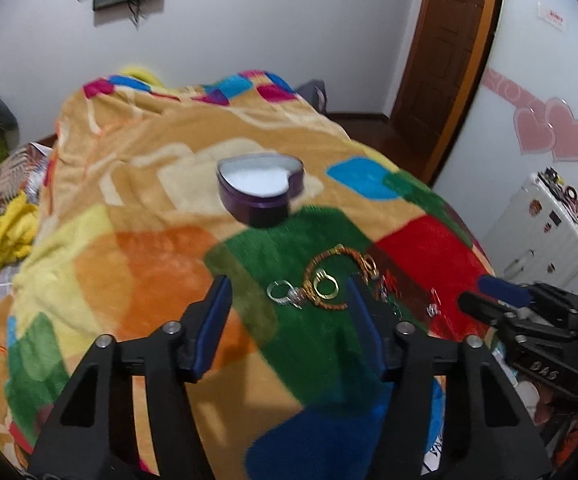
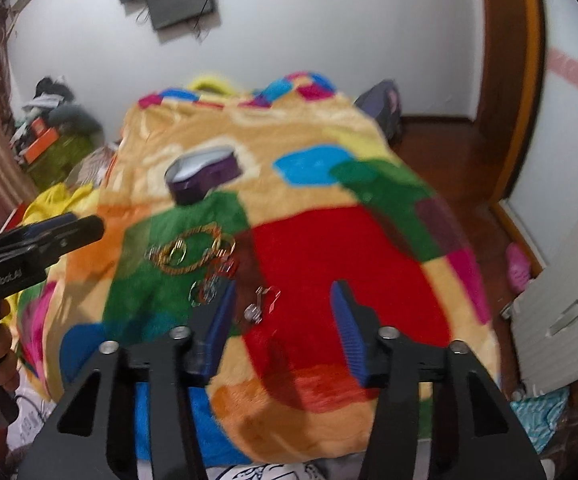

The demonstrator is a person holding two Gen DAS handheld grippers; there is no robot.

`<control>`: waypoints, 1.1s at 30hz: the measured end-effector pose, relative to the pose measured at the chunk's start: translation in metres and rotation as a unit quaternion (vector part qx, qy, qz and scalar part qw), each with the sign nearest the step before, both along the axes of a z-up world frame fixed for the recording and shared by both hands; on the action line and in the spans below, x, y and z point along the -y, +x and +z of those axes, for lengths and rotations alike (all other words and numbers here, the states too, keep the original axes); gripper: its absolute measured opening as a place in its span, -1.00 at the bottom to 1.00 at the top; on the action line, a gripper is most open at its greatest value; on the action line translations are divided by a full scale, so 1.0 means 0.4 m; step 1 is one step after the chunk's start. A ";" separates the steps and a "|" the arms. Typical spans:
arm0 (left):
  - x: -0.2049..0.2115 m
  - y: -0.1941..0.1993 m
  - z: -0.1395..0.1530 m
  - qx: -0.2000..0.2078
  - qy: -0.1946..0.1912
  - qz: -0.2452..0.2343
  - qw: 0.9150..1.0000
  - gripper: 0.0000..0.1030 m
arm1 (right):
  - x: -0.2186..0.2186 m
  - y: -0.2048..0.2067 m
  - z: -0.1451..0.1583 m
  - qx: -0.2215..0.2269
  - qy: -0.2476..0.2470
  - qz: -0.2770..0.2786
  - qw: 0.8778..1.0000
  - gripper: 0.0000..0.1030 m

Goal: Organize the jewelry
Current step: 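Grasp the silver dangling earring with the right tool while the left tool approaches the jewelry, then grasp the small gold ring with the left tool while the right tool lifts the earring toward the tin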

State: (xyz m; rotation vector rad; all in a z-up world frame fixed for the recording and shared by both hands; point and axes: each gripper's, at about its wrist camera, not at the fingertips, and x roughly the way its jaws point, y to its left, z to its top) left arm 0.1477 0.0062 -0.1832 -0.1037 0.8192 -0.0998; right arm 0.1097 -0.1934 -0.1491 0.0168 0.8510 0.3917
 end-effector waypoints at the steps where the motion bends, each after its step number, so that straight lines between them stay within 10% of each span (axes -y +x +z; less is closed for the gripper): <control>1: 0.003 0.001 -0.005 -0.004 -0.001 -0.005 1.000 0.03 | -0.002 0.004 -0.009 -0.008 0.003 0.007 1.000 -0.31; 11: 0.054 0.023 -0.051 -0.044 -0.030 -0.057 0.997 -0.30 | -0.025 0.025 -0.066 -0.058 0.020 0.045 0.997 -0.80; 33: 0.183 0.057 -0.111 -0.070 -0.010 -0.114 0.991 -0.43 | 0.032 0.042 -0.034 -0.037 0.031 0.012 0.999 -0.82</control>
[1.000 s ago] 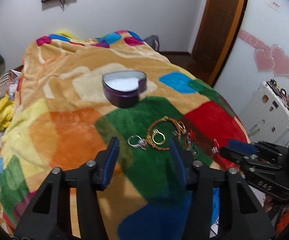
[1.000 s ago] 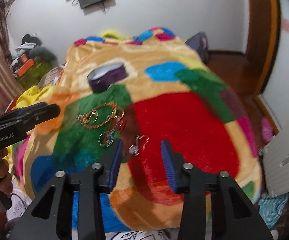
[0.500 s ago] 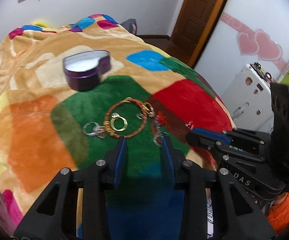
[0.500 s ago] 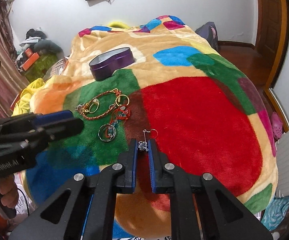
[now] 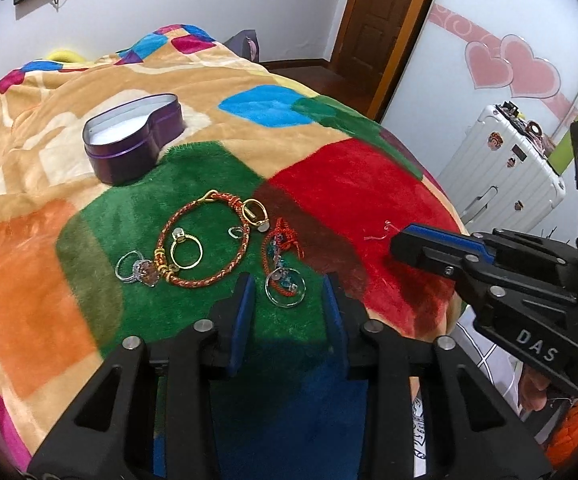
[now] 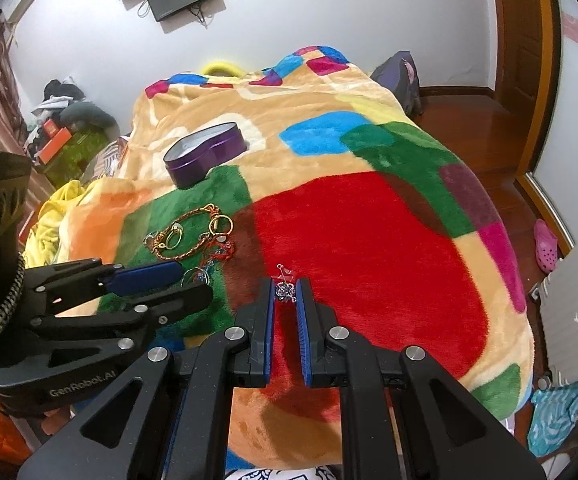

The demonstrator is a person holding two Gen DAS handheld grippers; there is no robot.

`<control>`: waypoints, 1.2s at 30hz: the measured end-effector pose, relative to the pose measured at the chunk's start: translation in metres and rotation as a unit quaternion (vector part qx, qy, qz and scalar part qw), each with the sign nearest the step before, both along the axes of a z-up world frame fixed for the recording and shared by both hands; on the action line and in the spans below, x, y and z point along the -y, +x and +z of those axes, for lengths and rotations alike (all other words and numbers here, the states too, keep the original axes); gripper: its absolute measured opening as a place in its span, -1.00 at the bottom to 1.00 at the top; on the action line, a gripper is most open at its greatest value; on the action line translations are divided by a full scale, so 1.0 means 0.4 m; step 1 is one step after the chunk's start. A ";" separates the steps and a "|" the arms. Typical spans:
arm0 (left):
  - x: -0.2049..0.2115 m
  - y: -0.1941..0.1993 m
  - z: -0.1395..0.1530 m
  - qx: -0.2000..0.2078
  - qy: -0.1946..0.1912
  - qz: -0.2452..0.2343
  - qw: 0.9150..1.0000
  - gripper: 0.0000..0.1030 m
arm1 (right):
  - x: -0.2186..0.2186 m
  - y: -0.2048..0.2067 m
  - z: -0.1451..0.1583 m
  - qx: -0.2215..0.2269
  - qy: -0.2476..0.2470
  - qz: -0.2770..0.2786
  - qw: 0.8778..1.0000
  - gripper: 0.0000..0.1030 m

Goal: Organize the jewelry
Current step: 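Grasp the small gold ring with the left tool while the right tool lifts the earring toward the tin, then drop the gold ring into the heart tin with the left tool while the right tool drops the earring in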

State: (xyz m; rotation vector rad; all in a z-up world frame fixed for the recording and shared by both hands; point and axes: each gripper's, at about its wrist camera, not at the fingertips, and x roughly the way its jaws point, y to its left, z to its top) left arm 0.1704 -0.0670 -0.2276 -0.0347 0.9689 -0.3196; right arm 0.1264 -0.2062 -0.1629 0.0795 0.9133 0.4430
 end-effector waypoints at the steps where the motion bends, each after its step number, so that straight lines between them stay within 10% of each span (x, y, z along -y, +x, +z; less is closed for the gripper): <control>1: 0.001 0.000 -0.001 -0.001 0.001 0.000 1.000 -0.46 | 0.000 -0.001 0.001 0.001 0.001 -0.001 1.000 -0.82; 36: -0.239 0.103 0.204 0.123 -0.001 0.110 0.986 -0.60 | -0.141 0.097 0.185 0.142 0.009 0.034 0.989 -0.82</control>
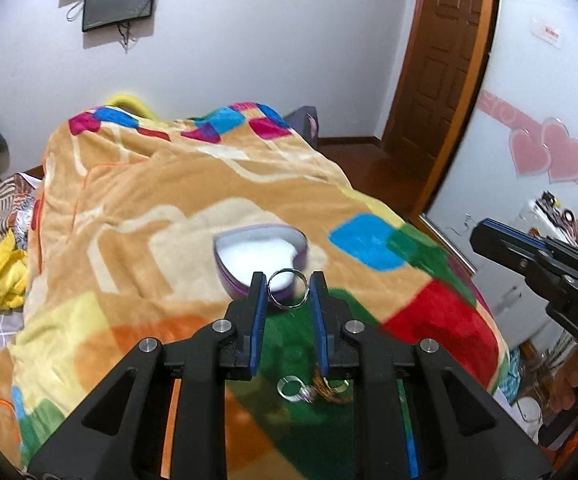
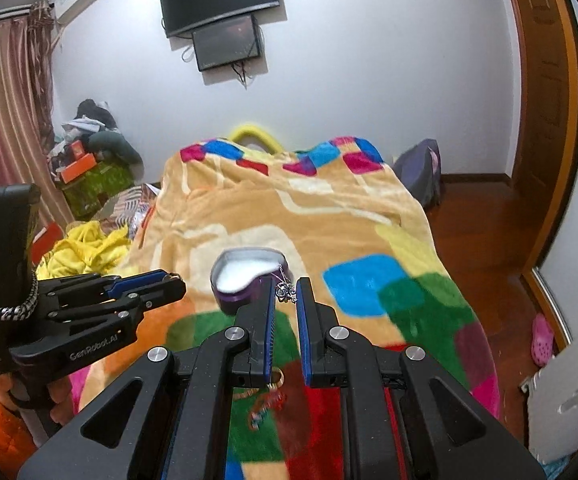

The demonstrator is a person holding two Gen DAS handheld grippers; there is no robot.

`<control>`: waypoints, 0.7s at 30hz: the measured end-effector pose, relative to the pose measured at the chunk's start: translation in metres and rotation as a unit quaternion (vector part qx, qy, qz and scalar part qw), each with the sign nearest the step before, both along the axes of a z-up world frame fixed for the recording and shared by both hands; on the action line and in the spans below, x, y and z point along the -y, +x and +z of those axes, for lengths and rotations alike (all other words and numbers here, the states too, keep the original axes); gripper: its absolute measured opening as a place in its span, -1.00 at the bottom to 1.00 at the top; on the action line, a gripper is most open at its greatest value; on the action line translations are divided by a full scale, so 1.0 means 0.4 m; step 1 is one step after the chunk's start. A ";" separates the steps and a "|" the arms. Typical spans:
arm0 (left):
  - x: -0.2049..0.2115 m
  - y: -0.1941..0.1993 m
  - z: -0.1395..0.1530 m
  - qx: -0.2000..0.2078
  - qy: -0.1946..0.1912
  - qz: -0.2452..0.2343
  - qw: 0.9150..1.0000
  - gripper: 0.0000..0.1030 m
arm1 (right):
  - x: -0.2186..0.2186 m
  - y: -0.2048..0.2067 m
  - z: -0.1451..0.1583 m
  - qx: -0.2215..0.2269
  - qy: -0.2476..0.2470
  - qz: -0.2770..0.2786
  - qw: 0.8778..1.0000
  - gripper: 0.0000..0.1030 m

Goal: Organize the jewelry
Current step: 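Drop the gold ring into the heart tin with the left tool while the right tool drops the earring in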

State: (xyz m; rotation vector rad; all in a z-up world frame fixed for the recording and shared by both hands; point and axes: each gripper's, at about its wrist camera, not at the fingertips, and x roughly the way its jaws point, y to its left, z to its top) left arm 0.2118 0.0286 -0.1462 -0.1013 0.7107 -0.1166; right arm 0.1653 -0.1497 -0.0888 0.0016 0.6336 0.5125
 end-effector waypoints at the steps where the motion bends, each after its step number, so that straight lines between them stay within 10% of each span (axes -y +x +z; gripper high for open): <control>1: -0.009 0.005 0.003 0.003 0.000 0.003 1.000 -0.60 | -0.005 0.005 0.003 0.004 0.001 0.001 1.000 -0.82; 21: -0.082 0.144 -0.067 -0.017 0.014 0.016 1.000 -0.60 | -0.128 0.156 -0.076 -0.021 -0.023 0.050 0.998 -0.81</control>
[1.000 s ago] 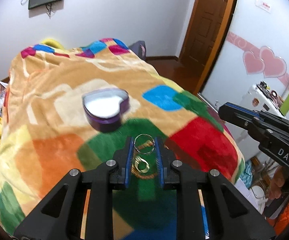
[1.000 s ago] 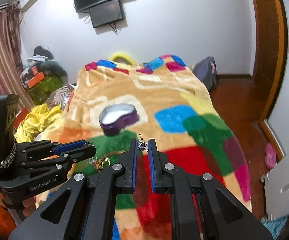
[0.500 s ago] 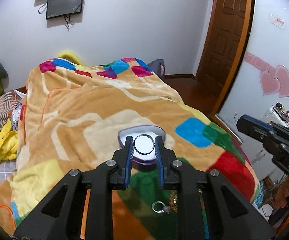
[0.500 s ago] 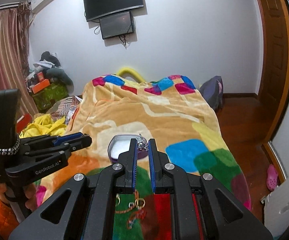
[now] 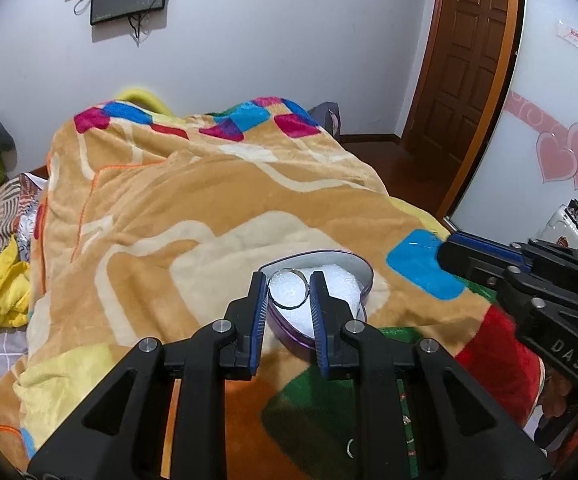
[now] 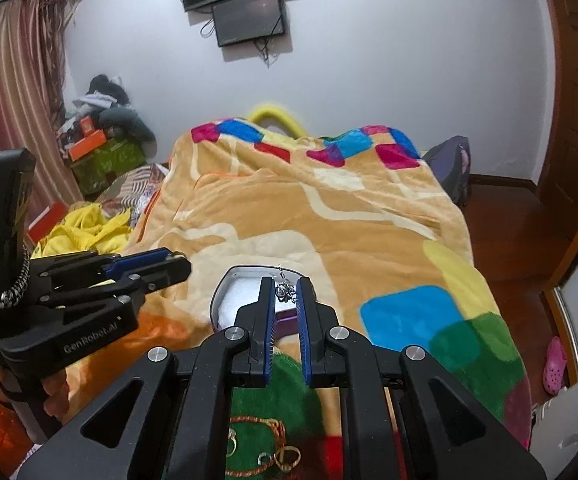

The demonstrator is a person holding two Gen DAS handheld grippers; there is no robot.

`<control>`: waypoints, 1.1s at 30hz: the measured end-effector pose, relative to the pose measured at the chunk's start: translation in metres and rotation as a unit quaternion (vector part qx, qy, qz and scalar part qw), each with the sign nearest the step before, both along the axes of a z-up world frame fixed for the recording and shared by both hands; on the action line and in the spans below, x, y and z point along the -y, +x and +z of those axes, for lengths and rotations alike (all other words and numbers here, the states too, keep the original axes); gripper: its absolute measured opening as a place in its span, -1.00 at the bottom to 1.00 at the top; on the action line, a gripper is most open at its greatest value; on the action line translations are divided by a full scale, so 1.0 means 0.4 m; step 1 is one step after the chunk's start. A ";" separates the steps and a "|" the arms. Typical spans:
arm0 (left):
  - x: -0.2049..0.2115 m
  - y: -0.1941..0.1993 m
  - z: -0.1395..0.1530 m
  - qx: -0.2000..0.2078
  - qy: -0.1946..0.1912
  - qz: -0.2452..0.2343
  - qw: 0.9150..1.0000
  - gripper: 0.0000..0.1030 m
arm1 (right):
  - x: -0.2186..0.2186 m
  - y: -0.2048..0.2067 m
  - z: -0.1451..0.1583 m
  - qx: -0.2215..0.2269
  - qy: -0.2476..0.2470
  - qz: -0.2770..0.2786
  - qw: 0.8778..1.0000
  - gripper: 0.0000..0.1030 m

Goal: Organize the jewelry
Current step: 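Drop the gold ring into the heart tin with the left tool while the right tool drops the earring in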

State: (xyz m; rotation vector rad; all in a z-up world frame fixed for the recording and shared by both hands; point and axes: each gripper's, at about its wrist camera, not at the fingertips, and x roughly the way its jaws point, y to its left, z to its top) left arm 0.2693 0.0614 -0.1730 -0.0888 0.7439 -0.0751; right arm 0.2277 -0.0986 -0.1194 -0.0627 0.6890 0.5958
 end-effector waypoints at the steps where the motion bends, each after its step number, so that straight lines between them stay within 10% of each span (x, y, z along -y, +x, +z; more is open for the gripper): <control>1: -0.001 0.006 -0.005 -0.002 -0.003 -0.003 1.000 -0.60 | -0.007 0.008 -0.005 -0.001 -0.004 0.003 1.000 -0.81; 13: -0.032 0.101 -0.072 -0.050 -0.058 -0.033 0.997 -0.60 | -0.051 0.106 -0.062 -0.042 -0.027 0.034 0.998 -0.82; 33: -0.018 0.106 -0.067 -0.048 -0.039 -0.054 0.997 -0.60 | -0.089 0.158 -0.120 -0.093 -0.073 0.079 0.990 -0.81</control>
